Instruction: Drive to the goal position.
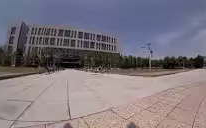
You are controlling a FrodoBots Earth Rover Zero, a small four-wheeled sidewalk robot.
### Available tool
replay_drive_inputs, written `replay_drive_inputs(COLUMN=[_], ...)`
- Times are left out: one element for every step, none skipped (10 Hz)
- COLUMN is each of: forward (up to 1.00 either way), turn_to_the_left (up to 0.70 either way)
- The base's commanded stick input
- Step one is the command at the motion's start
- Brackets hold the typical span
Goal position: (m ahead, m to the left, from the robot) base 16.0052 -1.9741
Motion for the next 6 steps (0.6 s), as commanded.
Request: replay_drive_inputs(forward=[0.45, 0.45, 0.45, 0.45, 0.45, 0.45], turn_to_the_left=[0.27, 0.27, 0.27, 0.27, 0.27, 0.27])
